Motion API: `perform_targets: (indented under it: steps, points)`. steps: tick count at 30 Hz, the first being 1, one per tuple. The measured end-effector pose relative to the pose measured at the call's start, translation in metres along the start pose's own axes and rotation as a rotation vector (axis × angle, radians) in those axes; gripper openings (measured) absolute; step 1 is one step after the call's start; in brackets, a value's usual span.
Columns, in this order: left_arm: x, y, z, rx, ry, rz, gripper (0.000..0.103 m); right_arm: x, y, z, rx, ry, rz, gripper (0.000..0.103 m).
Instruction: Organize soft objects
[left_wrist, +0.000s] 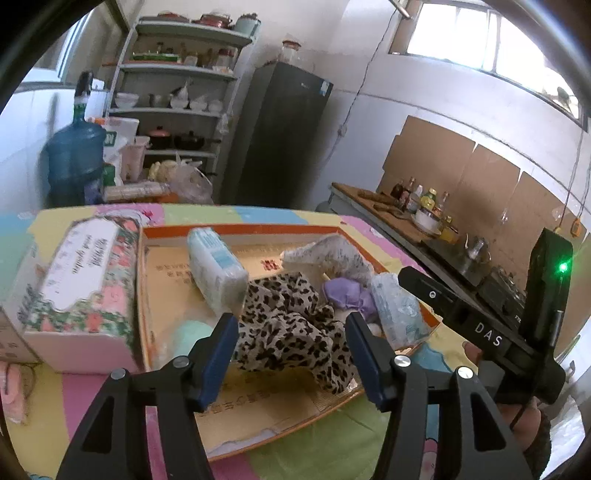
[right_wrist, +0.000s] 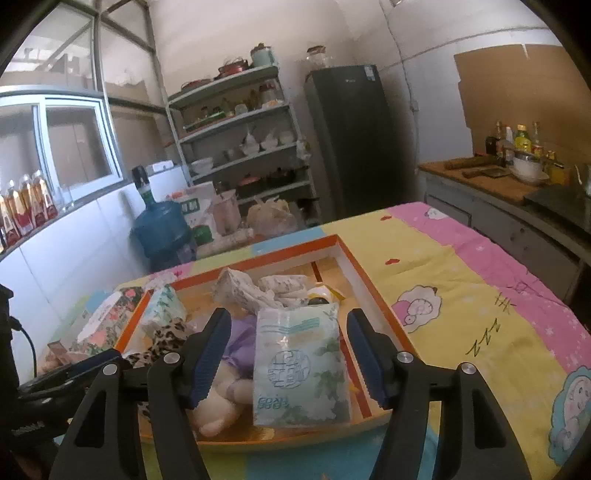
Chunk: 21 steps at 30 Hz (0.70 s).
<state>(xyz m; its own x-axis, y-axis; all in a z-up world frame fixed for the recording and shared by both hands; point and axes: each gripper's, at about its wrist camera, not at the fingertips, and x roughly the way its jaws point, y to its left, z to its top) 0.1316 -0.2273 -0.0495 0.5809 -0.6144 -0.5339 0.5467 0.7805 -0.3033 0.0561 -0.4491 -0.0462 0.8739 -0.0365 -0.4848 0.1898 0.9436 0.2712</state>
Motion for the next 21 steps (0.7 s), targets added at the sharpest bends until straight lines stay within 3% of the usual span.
perform_targets:
  steps: [8,21]
  points:
    - [-0.029,0.0,-0.002,0.04,-0.054,0.077,0.061,-0.022,0.016,0.001,-0.015,-0.03,0.003,0.068]
    - [-0.078,0.02,-0.014,0.003,-0.093,0.165,0.061,-0.053,0.063,-0.003,-0.082,-0.049,0.037,0.068]
